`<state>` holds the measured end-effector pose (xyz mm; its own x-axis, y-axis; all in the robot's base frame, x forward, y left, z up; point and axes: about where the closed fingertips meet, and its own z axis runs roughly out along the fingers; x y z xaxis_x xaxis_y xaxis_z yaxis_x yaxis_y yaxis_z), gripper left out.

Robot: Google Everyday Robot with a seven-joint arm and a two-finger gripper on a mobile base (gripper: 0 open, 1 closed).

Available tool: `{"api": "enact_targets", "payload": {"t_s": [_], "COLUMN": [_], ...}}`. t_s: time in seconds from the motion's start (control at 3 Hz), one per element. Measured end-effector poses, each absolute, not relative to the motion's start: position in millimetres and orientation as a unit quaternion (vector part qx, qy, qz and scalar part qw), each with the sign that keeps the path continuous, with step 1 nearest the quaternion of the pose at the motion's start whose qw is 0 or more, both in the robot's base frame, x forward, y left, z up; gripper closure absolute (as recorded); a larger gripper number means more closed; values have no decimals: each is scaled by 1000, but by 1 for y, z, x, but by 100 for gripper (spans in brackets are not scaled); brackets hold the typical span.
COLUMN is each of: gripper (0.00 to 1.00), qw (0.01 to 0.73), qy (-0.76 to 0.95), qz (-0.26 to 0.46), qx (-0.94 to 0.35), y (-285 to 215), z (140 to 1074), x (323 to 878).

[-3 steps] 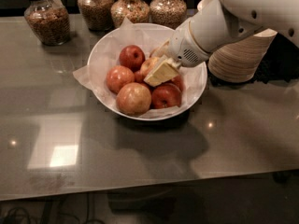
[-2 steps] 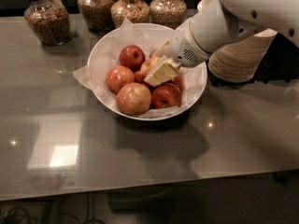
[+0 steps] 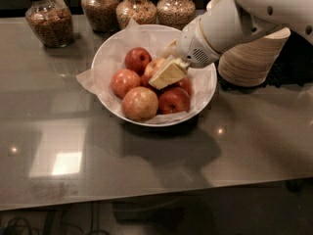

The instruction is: Pick apple from white bowl

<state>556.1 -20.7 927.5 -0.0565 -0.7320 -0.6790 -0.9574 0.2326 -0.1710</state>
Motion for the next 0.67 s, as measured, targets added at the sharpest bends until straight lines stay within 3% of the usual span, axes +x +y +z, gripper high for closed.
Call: {"api": "enact_targets", "payload": {"t_s": [0.67], "gripper": [100], "qw": [403], "qy": [636], "qz": [239], "qx": [-614], "y": [7], "z": [994], "x": [532]}}
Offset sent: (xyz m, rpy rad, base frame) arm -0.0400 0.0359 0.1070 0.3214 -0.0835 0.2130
